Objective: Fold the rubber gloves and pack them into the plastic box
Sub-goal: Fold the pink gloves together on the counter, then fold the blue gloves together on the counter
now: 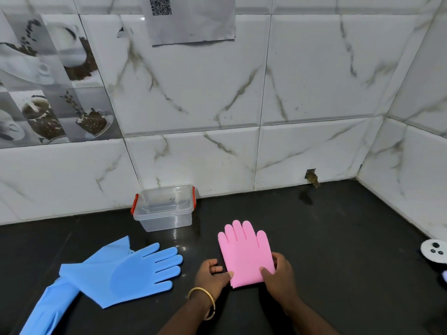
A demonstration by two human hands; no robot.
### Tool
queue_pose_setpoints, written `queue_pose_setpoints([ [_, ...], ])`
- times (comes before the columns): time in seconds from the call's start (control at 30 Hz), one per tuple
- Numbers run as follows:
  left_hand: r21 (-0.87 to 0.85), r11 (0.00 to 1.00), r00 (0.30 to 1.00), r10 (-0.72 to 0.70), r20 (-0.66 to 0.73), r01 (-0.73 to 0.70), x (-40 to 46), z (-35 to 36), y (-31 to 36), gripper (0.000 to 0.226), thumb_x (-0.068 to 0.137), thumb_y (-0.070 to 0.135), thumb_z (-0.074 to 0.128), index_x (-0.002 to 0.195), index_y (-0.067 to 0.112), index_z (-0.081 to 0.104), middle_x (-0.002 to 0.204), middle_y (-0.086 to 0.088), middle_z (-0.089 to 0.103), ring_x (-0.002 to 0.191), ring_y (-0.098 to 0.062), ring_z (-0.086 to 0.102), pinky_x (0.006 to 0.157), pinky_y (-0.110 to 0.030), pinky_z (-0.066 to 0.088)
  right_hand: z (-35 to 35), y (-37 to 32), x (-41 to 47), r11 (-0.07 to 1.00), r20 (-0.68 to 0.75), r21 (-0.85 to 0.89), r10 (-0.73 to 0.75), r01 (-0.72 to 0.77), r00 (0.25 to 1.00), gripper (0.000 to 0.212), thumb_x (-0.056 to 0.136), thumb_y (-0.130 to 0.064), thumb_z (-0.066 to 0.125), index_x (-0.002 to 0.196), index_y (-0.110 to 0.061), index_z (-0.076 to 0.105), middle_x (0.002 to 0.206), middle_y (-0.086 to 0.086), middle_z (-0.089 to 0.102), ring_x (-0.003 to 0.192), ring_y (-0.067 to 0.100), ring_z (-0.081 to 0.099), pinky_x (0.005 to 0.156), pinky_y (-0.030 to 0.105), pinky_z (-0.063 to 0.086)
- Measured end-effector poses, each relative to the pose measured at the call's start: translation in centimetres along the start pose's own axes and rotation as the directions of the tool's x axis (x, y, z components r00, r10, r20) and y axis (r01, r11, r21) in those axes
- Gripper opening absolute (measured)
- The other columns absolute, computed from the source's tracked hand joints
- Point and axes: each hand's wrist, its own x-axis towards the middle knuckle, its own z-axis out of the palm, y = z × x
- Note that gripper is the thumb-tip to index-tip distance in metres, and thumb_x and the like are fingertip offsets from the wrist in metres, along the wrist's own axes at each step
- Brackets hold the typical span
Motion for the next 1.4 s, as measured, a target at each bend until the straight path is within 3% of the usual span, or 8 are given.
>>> queue_pose_setpoints([
  [0.23,0.048,0.999,0.998,0.008,0.069,-0.011,0.2,-5.6,-0.3,0.041,0.071,0.013,0.081,0.106,0.018,0.061,0.100,0.000,0.068,0.087,-0.016,0.070,0.061,-0.021,0.054,1.0,-1.2,-1.6,0.980,-0.177,-0.190,0.014,-0.049,0.984,0.047,0.086,-0.018,0.066,0.129,-0.005,0.053,0.125,0.013,0.061,0.116,0.031,0.055,0.106,0.043,0.039],
  [0.5,0.118,0.986,0.984,0.099,0.145,-0.116,0.2,-10.5,1.6,0.030,0.076,0.022,0.078,0.100,0.024,0.062,0.099,0.004,0.070,0.090,-0.013,0.069,0.069,-0.025,0.059,3.1,-5.0,-4.8,0.916,-0.315,-0.367,0.043,-0.164,0.948,0.076,0.082,-0.044,0.068,0.142,-0.009,0.037,0.147,0.015,0.041,0.133,0.035,0.042,0.104,0.049,0.043],
  [0.8,0.104,0.979,0.976,0.161,0.148,-0.178,0.1,-19.2,1.4,0.021,0.077,0.019,0.078,0.095,0.016,0.066,0.088,-0.002,0.072,0.078,-0.012,0.069,0.057,-0.016,0.051,11.5,-12.0,-7.8,0.900,-0.119,-0.434,-0.111,0.049,0.987,0.071,0.085,-0.046,0.067,0.143,-0.015,0.039,0.149,0.010,0.038,0.132,0.029,0.043,0.104,0.044,0.042],
  [0.97,0.150,0.955,0.967,0.253,0.035,-0.255,0.8,-25.8,0.4,0.017,0.077,0.018,0.076,0.088,0.024,0.066,0.091,0.001,0.071,0.077,-0.008,0.065,0.061,-0.013,0.050,17.4,-14.1,-9.0,0.966,0.053,-0.253,-0.043,0.055,0.998,0.063,0.084,-0.038,0.070,0.137,-0.013,0.048,0.137,0.011,0.052,0.124,0.027,0.052,0.105,0.039,0.041],
  [1.1,0.271,0.857,0.787,0.511,-0.345,-0.437,0.7,-31.2,0.1,0.035,0.073,-0.006,0.060,0.094,0.022,0.064,0.102,0.002,0.068,0.085,-0.014,0.059,0.076,-0.014,0.043,20.6,-16.0,-8.9,0.982,0.083,-0.052,0.184,-0.180,0.979,0.056,0.076,-0.041,0.079,0.119,-0.012,0.058,0.118,0.010,0.064,0.099,0.024,0.062,0.087,0.038,0.053],
  [1.17,0.454,0.818,0.733,0.543,-0.411,-0.352,1.0,-34.0,0.1,0.050,0.067,-0.004,0.058,0.112,0.019,0.061,0.117,0.005,0.060,0.108,-0.024,0.053,0.091,-0.027,0.040,21.5,-16.3,-8.3,0.971,0.115,-0.034,0.238,-0.235,0.965,0.056,0.071,-0.042,0.082,0.112,-0.011,0.060,0.111,0.009,0.066,0.098,0.026,0.065,0.089,0.043,0.055],
  [1.3,0.780,0.624,0.936,0.302,-0.180,-0.051,2.0,-38.3,-0.4,0.066,0.077,0.020,0.060,0.139,0.034,0.041,0.154,0.005,0.026,0.138,-0.028,0.027,0.107,-0.048,0.030,21.5,-16.1,-7.0,0.969,0.188,0.020,0.238,-0.246,0.953,0.028,0.072,-0.023,0.083,0.093,-0.010,0.070,0.091,0.009,0.074,0.082,0.025,0.071,0.084,0.045,0.059],
  [1.4,0.881,0.467,0.940,0.330,-0.093,-0.076,2.8,-39.5,-0.6,0.052,0.081,0.029,0.058,0.130,0.044,0.050,0.156,0.005,0.024,0.140,-0.027,0.022,0.109,-0.045,0.026,21.0,-15.8,-6.8,0.980,0.210,0.004,0.193,-0.198,0.958,0.011,0.076,-0.017,0.079,0.080,-0.010,0.072,0.083,0.008,0.075,0.076,0.022,0.071,0.078,0.040,0.060],
])
